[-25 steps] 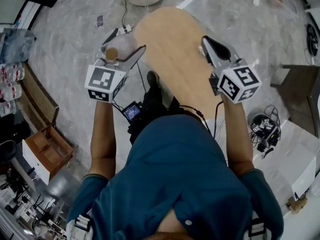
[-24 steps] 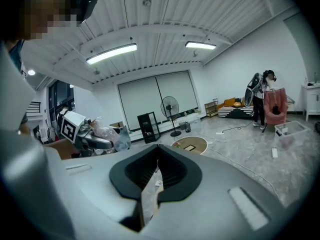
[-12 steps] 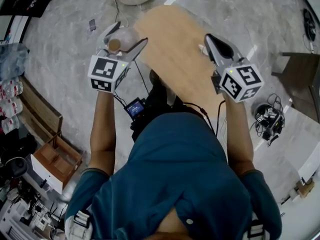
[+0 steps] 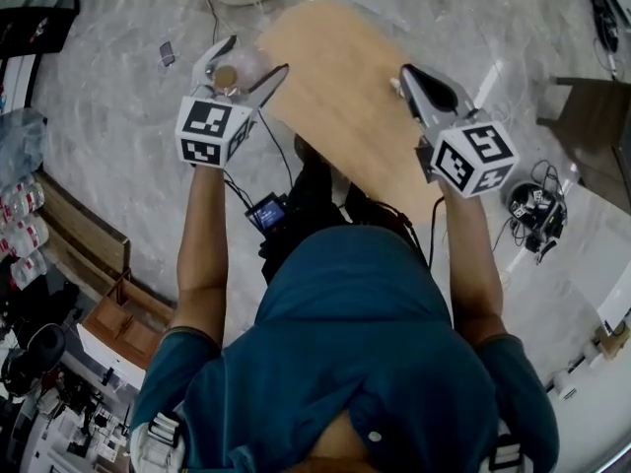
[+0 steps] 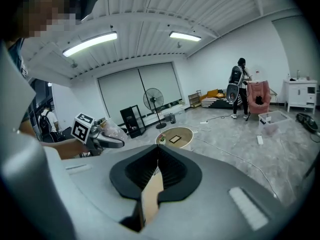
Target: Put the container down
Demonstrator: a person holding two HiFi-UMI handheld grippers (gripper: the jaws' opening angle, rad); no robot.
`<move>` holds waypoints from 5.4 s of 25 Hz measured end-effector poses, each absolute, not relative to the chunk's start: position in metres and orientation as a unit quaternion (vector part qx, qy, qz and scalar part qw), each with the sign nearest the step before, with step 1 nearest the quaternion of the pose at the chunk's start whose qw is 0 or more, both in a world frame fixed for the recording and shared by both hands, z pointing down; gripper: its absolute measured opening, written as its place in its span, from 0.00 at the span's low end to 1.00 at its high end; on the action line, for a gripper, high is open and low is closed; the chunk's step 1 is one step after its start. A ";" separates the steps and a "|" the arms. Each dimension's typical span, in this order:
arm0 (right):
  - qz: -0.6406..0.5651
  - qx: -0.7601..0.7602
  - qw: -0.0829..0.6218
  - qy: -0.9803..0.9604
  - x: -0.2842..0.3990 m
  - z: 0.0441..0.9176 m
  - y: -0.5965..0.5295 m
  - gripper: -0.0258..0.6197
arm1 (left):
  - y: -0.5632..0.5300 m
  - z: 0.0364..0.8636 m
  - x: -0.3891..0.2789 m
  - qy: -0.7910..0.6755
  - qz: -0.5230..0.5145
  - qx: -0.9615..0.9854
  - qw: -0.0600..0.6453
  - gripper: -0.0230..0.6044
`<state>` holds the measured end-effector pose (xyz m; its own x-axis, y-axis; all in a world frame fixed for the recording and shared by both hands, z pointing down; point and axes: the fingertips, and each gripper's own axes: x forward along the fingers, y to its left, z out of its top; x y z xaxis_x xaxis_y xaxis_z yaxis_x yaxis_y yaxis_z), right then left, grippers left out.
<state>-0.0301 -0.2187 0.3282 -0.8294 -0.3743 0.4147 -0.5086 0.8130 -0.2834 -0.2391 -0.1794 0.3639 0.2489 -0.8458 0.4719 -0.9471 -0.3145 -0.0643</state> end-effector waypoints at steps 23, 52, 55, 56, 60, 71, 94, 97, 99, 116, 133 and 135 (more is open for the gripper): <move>0.228 0.253 0.223 -0.913 -0.060 0.391 -0.239 0.06 | -0.220 0.484 -0.289 -0.556 0.234 0.772 0.199 0.69; 0.268 0.278 0.267 -0.883 -0.049 0.458 -0.232 0.06 | -0.248 0.608 -0.296 -0.532 0.252 0.765 0.263 0.69; 0.271 0.279 0.269 -0.881 -0.051 0.462 -0.232 0.06 | -0.251 0.621 -0.298 -0.530 0.255 0.762 0.270 0.69; 0.271 0.280 0.270 -0.880 -0.051 0.463 -0.232 0.06 | -0.251 0.626 -0.297 -0.529 0.257 0.762 0.272 0.69; 0.275 0.282 0.273 -0.877 -0.048 0.468 -0.229 0.06 | -0.251 0.646 -0.295 -0.525 0.261 0.758 0.283 0.69; 0.288 0.290 0.285 -0.867 -0.045 0.485 -0.234 0.06 | -0.254 0.702 -0.296 -0.519 0.279 0.744 0.315 0.69; 0.311 0.298 0.313 -0.846 -0.069 0.526 -0.229 0.06 | -0.258 0.799 -0.314 -0.507 0.300 0.729 0.350 0.69; 0.316 0.302 0.317 -0.842 -0.069 0.532 -0.228 0.06 | -0.258 0.813 -0.314 -0.504 0.304 0.728 0.353 0.69; 0.319 0.304 0.319 -0.839 -0.068 0.536 -0.229 0.06 | -0.259 0.821 -0.314 -0.501 0.308 0.727 0.354 0.69; 0.347 0.311 0.339 -0.817 -0.065 0.580 -0.213 0.06 | -0.254 0.880 -0.319 -0.500 0.317 0.724 0.353 0.69; 0.359 0.309 0.343 -0.811 -0.066 0.593 -0.207 0.06 | -0.242 0.897 -0.315 -0.508 0.321 0.724 0.340 0.69; 0.361 0.310 0.344 -0.810 -0.065 0.596 -0.207 0.06 | -0.243 0.898 -0.315 -0.510 0.320 0.725 0.335 0.69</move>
